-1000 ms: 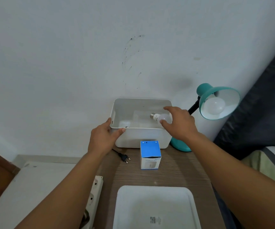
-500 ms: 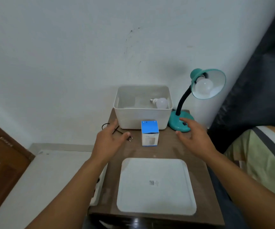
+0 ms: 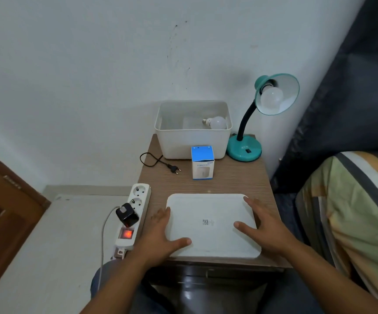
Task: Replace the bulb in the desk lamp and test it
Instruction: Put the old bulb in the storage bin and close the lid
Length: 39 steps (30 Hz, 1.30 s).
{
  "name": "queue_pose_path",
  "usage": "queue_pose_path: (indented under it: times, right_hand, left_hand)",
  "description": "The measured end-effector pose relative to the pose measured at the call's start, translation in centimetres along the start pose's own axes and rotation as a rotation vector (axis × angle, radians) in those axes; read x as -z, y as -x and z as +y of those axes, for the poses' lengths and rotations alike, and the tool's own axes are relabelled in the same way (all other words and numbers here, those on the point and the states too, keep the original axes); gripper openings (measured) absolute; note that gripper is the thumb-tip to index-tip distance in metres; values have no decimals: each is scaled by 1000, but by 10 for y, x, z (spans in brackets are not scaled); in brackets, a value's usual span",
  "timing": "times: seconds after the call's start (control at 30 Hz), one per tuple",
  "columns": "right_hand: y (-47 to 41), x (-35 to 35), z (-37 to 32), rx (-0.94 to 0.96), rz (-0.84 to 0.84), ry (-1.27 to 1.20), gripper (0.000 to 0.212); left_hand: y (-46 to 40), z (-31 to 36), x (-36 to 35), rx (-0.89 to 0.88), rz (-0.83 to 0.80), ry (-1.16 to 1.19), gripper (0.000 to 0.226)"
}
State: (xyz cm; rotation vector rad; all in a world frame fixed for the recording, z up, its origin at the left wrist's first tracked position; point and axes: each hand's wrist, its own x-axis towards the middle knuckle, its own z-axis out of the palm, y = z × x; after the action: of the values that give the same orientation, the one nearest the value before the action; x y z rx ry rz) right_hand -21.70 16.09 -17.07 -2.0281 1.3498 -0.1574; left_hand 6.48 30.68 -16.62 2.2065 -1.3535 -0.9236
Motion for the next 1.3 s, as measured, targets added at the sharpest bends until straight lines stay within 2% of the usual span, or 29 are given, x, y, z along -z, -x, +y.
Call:
queue_pose_path:
  times: [0.13,0.3,0.37,0.53,0.7,0.93,1.3]
  right_hand:
    - [12,-6,5,8,-43,54,98]
    - [19,-18,10,12,-161,205,126]
    - [18,-25,13,12,-164,257,130]
    - [21,-30,12,18,-134,281,130]
    - [25,-30,10,32,-156,278,137]
    - [30,-24,3,45,-73,99,134]
    - [-15,52,-40,294,152,35,121]
  left_hand:
    - [5,-8,-7,9,-26,-99,120]
    - [7,-8,-11,-1,-4,-166,120]
    - [7,-9,-13,-6,11,-179,120]
    - [9,-13,-12,-13,-33,-199,133]
    - [14,-12,-14,-28,-1,-197,129]
    - [21,-2,-6,-38,68,-84,127]
    - [-7,54,65,-176,263,-52,123]
